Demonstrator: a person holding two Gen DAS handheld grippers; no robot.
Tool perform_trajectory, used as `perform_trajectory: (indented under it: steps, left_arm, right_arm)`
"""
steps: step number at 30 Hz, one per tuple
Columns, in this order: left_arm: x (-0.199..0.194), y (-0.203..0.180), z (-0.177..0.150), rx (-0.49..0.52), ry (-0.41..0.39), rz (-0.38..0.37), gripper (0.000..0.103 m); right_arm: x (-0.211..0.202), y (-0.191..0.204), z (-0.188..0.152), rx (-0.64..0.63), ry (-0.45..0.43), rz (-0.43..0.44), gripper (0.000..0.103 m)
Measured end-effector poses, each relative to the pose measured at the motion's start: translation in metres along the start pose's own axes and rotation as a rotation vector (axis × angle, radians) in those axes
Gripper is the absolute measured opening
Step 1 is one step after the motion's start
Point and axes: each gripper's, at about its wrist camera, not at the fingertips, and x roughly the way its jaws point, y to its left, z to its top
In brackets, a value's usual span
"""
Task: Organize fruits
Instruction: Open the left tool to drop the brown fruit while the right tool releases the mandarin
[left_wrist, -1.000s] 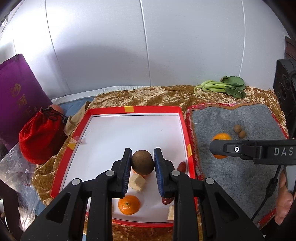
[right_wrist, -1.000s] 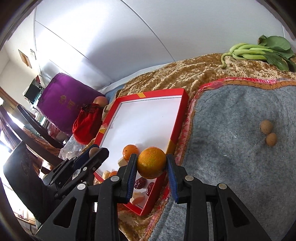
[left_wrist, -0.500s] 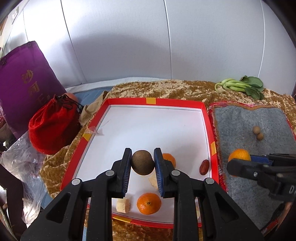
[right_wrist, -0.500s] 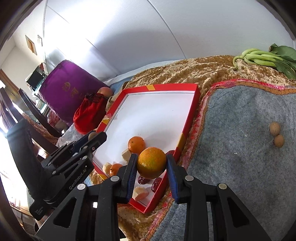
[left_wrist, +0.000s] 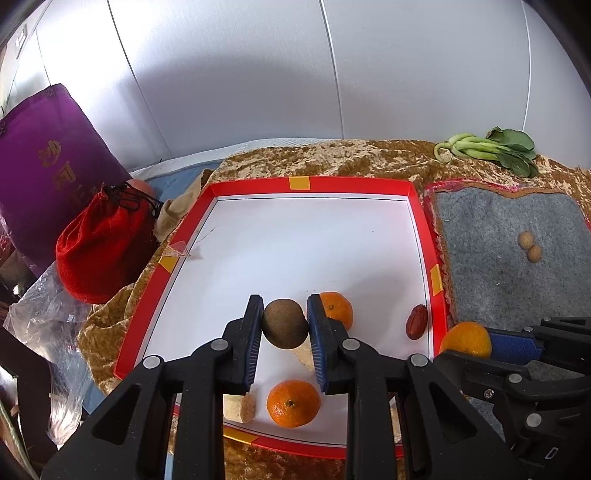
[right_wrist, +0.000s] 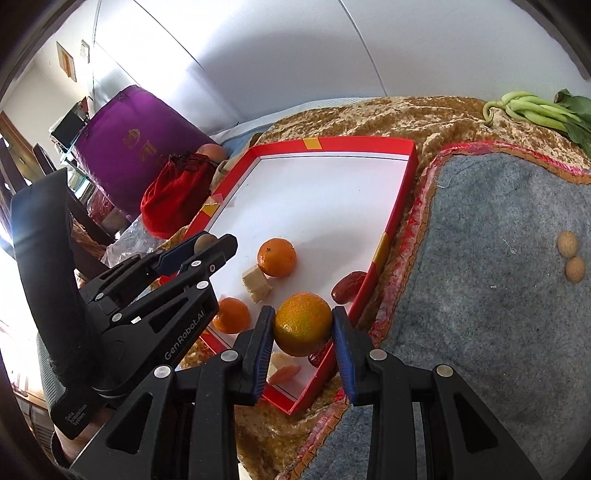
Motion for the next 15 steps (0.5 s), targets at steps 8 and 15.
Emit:
perform_trajectory:
  steps: [8, 15]
  left_arm:
    - [0.0, 0.0, 0.0, 0.009, -0.005, 0.012, 0.022]
    - [0.002, 0.001, -0.001, 0.008, 0.002, 0.015, 0.022]
  right_arm:
    - [0.008, -0.001, -0.001, -0.004, 0.017, -0.017, 0.032]
    - [0.016, 0.006, -0.005, -0.029, 0.033, -0.025, 0.032]
